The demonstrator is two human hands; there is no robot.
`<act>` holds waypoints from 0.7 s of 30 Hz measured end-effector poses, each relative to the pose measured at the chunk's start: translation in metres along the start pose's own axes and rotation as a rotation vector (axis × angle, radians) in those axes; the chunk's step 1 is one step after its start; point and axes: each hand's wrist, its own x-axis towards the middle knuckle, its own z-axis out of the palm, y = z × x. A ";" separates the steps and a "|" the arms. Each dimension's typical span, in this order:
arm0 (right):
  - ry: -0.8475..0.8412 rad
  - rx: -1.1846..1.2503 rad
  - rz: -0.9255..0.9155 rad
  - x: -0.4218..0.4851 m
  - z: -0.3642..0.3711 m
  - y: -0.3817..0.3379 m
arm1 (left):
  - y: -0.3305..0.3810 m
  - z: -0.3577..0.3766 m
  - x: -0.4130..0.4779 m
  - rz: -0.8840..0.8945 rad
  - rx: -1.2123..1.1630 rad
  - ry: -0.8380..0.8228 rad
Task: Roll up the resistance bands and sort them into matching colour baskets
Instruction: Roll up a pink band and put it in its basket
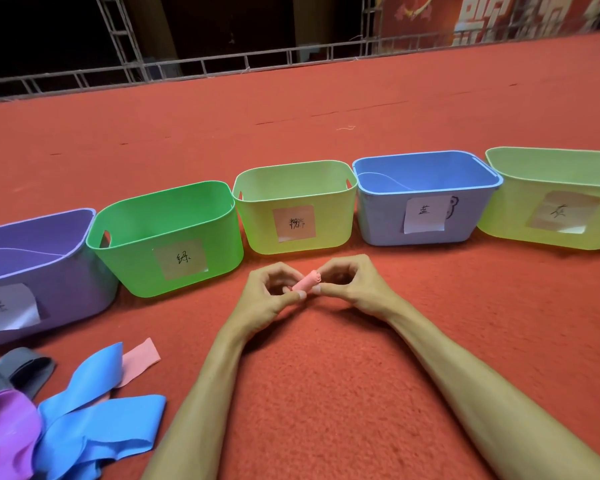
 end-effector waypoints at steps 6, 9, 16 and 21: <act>0.053 -0.073 0.015 0.000 0.002 -0.004 | 0.007 0.004 -0.001 0.012 -0.023 0.055; 0.065 -0.098 0.019 -0.002 0.003 -0.009 | 0.008 0.002 -0.001 0.011 0.003 0.108; 0.039 -0.257 -0.109 0.013 -0.001 -0.070 | 0.051 -0.013 0.004 0.097 0.126 0.130; 0.022 -0.332 -0.226 0.097 -0.019 -0.143 | 0.126 -0.062 0.057 0.247 0.288 0.192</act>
